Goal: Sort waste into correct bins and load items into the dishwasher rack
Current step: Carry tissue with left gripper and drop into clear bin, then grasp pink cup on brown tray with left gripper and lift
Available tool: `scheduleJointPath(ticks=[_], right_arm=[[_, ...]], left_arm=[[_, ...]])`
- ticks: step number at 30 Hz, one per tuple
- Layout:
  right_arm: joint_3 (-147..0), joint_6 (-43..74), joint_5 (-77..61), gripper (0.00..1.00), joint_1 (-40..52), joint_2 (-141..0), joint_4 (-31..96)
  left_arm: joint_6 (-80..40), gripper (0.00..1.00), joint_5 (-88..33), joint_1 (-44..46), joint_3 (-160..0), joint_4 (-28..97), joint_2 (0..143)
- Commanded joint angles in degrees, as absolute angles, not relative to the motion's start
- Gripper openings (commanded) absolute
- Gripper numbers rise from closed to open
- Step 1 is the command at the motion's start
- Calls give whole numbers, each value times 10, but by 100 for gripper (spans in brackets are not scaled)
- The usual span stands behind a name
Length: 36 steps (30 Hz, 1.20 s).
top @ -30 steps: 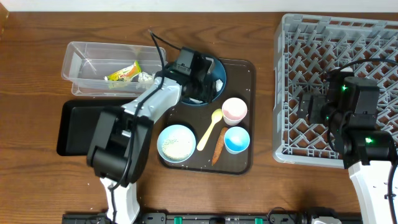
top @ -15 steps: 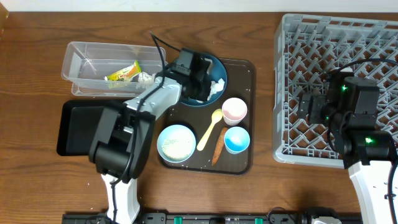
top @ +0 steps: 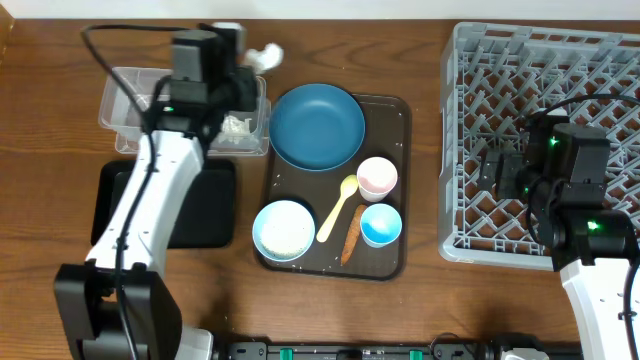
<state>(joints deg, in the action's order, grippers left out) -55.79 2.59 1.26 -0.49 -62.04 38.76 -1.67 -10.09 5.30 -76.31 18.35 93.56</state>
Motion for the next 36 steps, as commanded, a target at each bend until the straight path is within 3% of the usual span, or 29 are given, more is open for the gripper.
scheduleJointPath(ticks=[1,10,13,17,24,36], right_arm=[[-570,30,11,99,0,-619,388],[-570,30,11,99,0,-619,388],[-570,30,11,99,0,-619,388],[-570,30,11,99,0,-619,388],[-570,30,11,99,0,-619,388],[-570,30,11,99,0,-619,388]], left_arm=[[-17,8,-65,25,-762,200,957],[-17,17,-64,10,-762,221,1007],[-17,49,-64,10,-763,218,1002],[-17,61,-102,11,-763,219,978],[-18,65,-281,48,-763,223,944],[-18,67,-280,223,-762,282,991]])
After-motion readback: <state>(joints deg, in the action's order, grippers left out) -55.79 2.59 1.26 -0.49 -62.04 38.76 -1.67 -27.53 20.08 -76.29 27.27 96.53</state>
